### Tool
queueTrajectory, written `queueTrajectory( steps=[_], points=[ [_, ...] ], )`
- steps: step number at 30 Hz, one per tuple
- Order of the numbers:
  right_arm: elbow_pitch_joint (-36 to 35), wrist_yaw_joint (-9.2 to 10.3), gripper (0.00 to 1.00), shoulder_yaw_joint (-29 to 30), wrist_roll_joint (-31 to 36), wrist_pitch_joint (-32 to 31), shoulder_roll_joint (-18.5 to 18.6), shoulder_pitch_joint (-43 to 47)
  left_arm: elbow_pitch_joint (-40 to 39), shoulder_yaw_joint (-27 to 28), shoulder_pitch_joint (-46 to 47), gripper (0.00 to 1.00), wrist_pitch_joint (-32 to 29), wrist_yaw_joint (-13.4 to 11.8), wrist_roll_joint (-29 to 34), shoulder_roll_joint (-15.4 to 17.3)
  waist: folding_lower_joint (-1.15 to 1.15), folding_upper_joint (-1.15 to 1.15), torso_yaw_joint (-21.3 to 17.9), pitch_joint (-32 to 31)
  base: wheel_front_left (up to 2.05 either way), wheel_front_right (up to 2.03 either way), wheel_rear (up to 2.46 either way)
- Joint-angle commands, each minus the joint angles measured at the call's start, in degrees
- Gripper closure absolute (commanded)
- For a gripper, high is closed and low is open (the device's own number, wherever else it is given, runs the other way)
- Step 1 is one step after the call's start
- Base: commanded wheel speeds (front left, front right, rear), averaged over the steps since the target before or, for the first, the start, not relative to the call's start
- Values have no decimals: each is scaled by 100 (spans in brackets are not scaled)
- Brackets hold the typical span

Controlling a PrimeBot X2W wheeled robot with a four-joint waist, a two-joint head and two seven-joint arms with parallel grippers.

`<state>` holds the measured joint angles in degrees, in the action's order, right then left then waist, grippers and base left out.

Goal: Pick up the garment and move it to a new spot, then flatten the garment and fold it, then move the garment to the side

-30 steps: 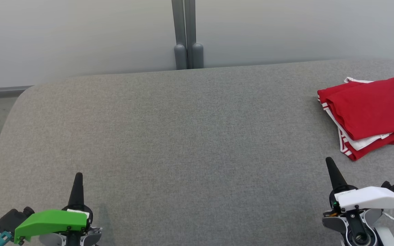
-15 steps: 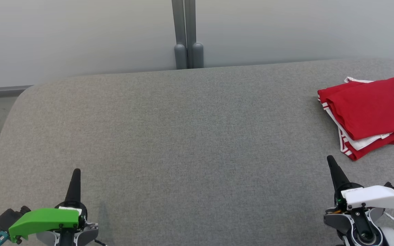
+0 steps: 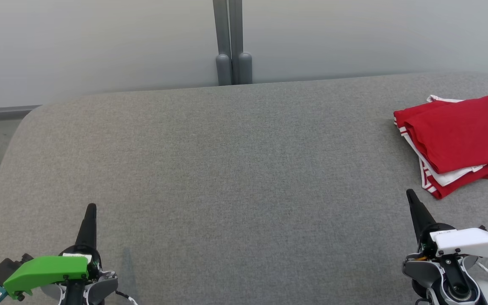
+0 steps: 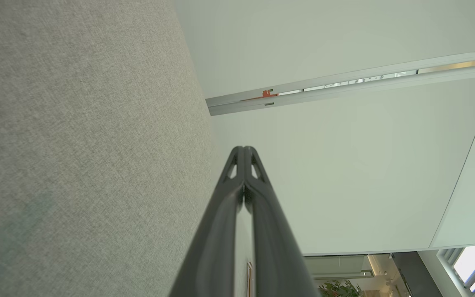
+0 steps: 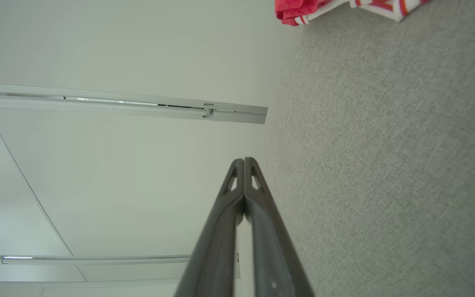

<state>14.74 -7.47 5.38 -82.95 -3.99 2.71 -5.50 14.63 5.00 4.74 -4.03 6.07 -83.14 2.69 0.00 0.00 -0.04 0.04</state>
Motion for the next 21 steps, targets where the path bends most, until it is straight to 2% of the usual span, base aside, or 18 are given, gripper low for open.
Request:
queueTrajectory(
  steps=[1,21],
  points=[
    [-51,-4,100,29,-114,-46,24,-79,-43,32,117,100,-38,43,-134,30,0,0,0,1,0,0,0],
    [-87,-4,100,118,-878,-252,27,-93,-64,162,183,100,-248,159,-865,34,0,0,4,12,0,0,0]
  ],
)
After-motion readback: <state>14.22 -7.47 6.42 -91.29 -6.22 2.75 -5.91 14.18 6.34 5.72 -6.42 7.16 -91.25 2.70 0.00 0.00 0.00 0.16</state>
